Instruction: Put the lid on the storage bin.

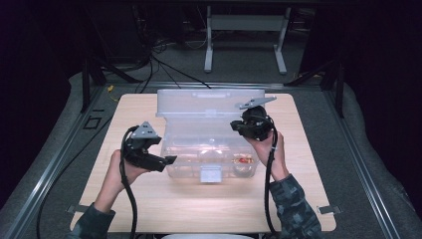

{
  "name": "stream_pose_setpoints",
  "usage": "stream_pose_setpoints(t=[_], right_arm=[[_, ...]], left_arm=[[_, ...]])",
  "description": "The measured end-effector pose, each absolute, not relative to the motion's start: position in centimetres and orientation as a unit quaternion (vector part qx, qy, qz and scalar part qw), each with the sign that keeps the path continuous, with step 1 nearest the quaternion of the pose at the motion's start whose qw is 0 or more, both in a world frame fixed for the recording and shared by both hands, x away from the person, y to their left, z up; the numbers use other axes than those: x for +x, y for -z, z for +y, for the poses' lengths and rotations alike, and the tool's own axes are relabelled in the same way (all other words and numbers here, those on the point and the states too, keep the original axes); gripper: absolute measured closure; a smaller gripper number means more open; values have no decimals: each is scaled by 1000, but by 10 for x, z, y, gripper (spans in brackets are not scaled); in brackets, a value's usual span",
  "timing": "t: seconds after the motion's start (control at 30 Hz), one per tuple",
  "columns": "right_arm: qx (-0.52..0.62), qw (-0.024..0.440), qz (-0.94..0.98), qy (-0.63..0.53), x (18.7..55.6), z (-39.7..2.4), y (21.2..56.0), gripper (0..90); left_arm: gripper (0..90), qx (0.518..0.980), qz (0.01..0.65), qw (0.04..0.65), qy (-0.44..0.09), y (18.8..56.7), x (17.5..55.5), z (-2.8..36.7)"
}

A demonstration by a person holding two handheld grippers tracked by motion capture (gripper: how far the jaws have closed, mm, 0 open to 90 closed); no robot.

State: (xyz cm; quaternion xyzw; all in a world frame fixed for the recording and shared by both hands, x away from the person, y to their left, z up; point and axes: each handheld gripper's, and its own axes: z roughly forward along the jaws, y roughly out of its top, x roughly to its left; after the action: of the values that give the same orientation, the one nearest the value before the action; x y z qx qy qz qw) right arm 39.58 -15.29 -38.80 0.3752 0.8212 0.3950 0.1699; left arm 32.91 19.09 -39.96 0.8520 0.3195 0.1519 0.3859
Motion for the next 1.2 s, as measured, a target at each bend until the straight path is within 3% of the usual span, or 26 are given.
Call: stream_pose_setpoints(t=[0.33,0.57,1.2], right_arm=[[381,169,818,-397,392,-156,390,859],[383,168,817,-397,386,-158,392,859],[389,166,814,-398,357,-174,408,864]], left_arm=[[83,832,374,377,-159,417,323,236],[55,821,398,385,-134,438,322,259],[22,822,426,364,-101,481,329,261]])
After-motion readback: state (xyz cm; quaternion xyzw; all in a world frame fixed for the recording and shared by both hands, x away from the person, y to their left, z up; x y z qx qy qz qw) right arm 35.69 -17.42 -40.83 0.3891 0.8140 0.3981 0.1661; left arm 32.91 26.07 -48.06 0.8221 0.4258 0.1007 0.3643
